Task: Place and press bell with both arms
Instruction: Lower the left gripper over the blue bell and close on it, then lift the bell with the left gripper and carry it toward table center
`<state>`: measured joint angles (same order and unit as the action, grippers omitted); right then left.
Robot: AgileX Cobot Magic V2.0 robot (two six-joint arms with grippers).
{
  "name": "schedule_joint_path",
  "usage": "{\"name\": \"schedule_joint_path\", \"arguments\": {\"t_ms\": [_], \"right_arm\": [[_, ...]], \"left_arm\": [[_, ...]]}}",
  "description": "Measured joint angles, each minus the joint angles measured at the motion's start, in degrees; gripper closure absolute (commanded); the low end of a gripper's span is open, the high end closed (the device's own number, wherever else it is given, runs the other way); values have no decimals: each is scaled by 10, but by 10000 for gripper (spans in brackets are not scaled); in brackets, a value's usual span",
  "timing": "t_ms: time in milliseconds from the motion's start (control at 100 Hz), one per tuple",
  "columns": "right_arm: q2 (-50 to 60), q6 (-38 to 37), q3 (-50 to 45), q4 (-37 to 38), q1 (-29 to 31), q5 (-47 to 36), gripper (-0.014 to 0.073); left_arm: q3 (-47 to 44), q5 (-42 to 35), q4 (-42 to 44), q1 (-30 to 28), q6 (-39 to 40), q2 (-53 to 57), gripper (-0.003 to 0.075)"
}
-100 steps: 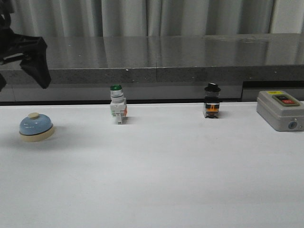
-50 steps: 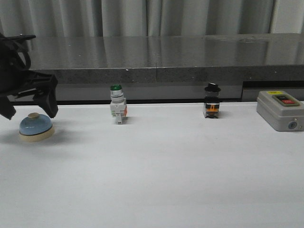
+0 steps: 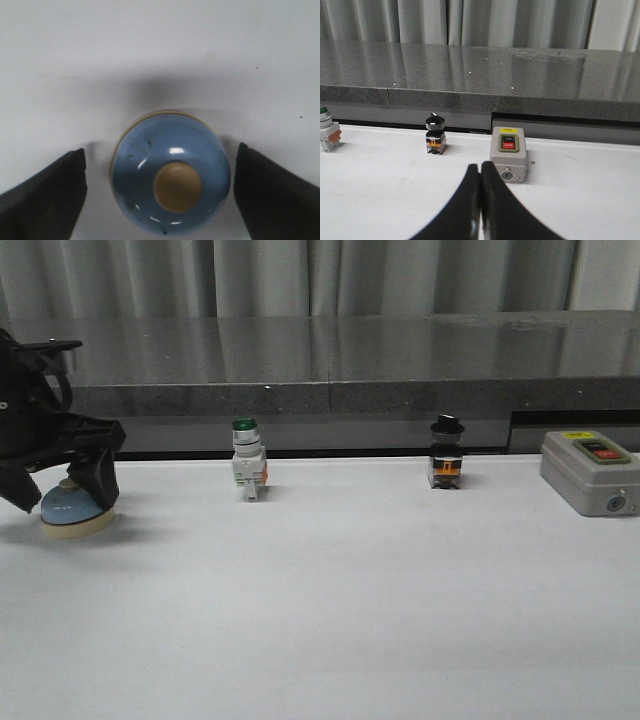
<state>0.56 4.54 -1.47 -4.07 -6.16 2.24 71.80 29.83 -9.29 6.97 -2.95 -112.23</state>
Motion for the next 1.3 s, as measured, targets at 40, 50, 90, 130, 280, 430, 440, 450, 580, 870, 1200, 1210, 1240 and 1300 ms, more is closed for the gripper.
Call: {"name": "schedule_joint_path", "arguments": {"t_ms": [40, 50, 90, 130, 280, 430, 440, 450, 580, 870, 1200, 1210, 1240, 1300], "right_arm": [[0, 0, 0, 0, 0, 0, 654], [0, 0, 0, 0, 0, 0, 654], [0, 0, 0, 0, 0, 0, 654], [0, 0, 0, 0, 0, 0, 654], [0, 0, 0, 0, 0, 0, 654], [0, 0, 0, 0, 0, 0, 654], [0, 0, 0, 0, 0, 0, 654], [0, 0, 0, 0, 0, 0, 654], [0, 0, 0, 0, 0, 0, 654], [0, 0, 0, 0, 0, 0, 654], [0, 0, 0, 0, 0, 0, 654], [0, 0, 0, 0, 0, 0, 654], [0, 0, 0, 0, 0, 0, 654], [0, 0, 0, 0, 0, 0, 654]], "left_arm": [[0, 0, 0, 0, 0, 0, 325], [0, 0, 0, 0, 0, 0, 335], [0, 0, 0, 0, 0, 0, 391], [0, 0, 0, 0, 0, 0, 440], [0, 0, -1, 0, 0, 0, 523], [10, 27, -1, 0, 0, 0, 524], [10, 29, -1, 0, 0, 0, 524], [11, 32, -1, 0, 0, 1, 524], [16, 57, -1, 0, 0, 27, 524], [19, 82, 0, 51, -7, 158, 524], [19, 86, 0, 187, -9, 179, 524], [19, 86, 0, 190, -9, 178, 524], [19, 78, 0, 202, -9, 172, 524], [19, 64, 0, 228, -9, 163, 524]]}}
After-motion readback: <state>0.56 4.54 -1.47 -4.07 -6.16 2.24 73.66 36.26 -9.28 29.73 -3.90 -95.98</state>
